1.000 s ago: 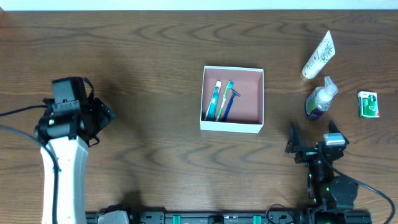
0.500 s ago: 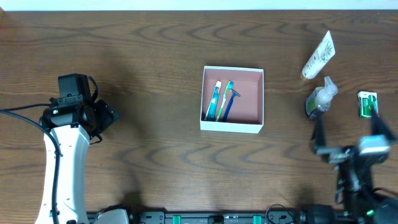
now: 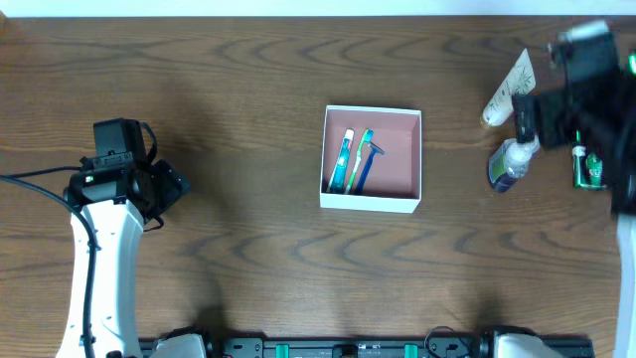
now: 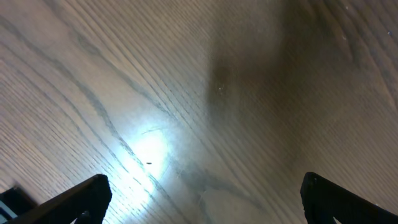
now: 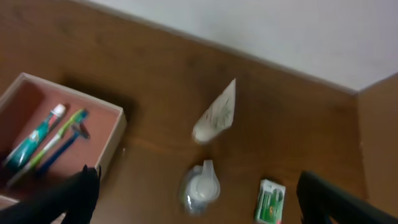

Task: Pack container
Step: 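Move the right gripper over the foam soap pump bottle, then lower the right gripper and grasp the soap bottle's pump head, then lift the soap bottle and carry it over the white box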

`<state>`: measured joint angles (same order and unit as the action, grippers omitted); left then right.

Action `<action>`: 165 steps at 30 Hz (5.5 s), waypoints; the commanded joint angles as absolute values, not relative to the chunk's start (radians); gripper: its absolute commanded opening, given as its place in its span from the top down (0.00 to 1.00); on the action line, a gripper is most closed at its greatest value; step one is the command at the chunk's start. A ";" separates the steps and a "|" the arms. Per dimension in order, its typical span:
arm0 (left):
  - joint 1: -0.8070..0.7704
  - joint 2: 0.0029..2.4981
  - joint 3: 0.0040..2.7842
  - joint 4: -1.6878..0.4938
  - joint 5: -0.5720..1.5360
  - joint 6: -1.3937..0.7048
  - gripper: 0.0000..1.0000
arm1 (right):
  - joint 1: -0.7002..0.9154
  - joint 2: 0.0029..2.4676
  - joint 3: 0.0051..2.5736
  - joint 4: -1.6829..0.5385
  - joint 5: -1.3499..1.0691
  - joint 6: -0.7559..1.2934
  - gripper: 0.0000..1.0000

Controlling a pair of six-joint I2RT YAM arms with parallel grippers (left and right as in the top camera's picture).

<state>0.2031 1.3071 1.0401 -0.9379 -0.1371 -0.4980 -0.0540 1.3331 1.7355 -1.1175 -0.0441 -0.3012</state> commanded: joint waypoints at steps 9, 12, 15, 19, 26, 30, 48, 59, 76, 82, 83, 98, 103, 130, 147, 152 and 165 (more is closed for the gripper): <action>0.209 1.310 1.039 -0.942 -0.142 -0.511 0.02 | -0.054 1.666 2.008 -1.155 -0.021 -0.311 0.01; 0.209 1.310 1.039 -0.942 -0.142 -0.511 0.02 | -0.054 1.690 2.008 -1.105 -0.004 -0.311 0.01; 0.209 1.310 1.039 -0.941 -0.142 -0.511 0.02 | -0.056 1.699 2.007 -1.079 -0.004 -0.311 0.01; 0.209 1.310 1.039 -0.941 -0.142 -0.511 0.02 | -0.085 1.734 2.004 -1.064 -0.004 -0.311 0.01; 0.209 1.310 1.040 -0.942 -0.142 -0.511 0.02 | -0.132 1.794 2.004 -1.166 -0.002 -0.307 0.01; 0.209 1.310 1.040 -0.942 -0.142 -0.511 0.02 | -0.148 1.782 2.005 -1.214 -0.004 -0.269 0.01; 0.209 1.310 1.040 -0.941 -0.142 -0.511 0.02 | -0.163 1.790 1.988 -1.513 -0.007 -0.258 0.01; 0.209 1.310 1.040 -0.941 -0.142 -0.511 0.02 | -0.183 1.837 1.840 -1.471 -0.007 -0.194 0.01; 0.209 1.310 1.039 -0.941 -0.142 -0.511 0.02 | -0.192 1.839 1.582 -1.158 -0.004 -0.165 0.01; 0.209 1.310 1.040 -0.941 -0.142 -0.511 0.02 | -0.194 1.839 1.583 -1.162 -0.004 -0.165 0.11; 0.209 1.310 1.039 -0.941 -0.142 -0.511 0.02 | -0.196 1.839 1.583 -1.163 -0.004 -0.165 0.14; 0.209 1.310 1.040 -0.942 -0.142 -0.511 0.02 | -0.205 1.839 1.582 -1.189 -0.004 -0.154 0.47; 0.209 1.310 1.040 -0.941 -0.142 -0.511 0.02 | -0.205 1.839 1.582 -1.202 -0.004 -0.149 0.56; 0.209 1.310 1.039 -0.941 -0.142 -0.511 0.02 | -0.206 1.839 1.589 -1.250 -0.006 -0.142 0.73; 0.209 1.310 1.039 -0.941 -0.142 -0.511 0.02 | -0.170 1.839 1.974 -1.540 -0.175 -0.135 0.80; 0.209 1.310 1.040 -0.941 -0.142 -0.511 0.02 | -0.126 1.839 2.094 -1.603 -0.218 -0.135 0.80; 0.209 1.310 1.040 -0.941 -0.142 -0.511 0.02 | -0.014 1.839 2.134 -1.609 -0.206 -0.134 0.77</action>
<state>0.2031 1.3071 1.0397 -0.9379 -0.1371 -0.4984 -0.0143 1.8477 2.1048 -1.6154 -0.1909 -0.1421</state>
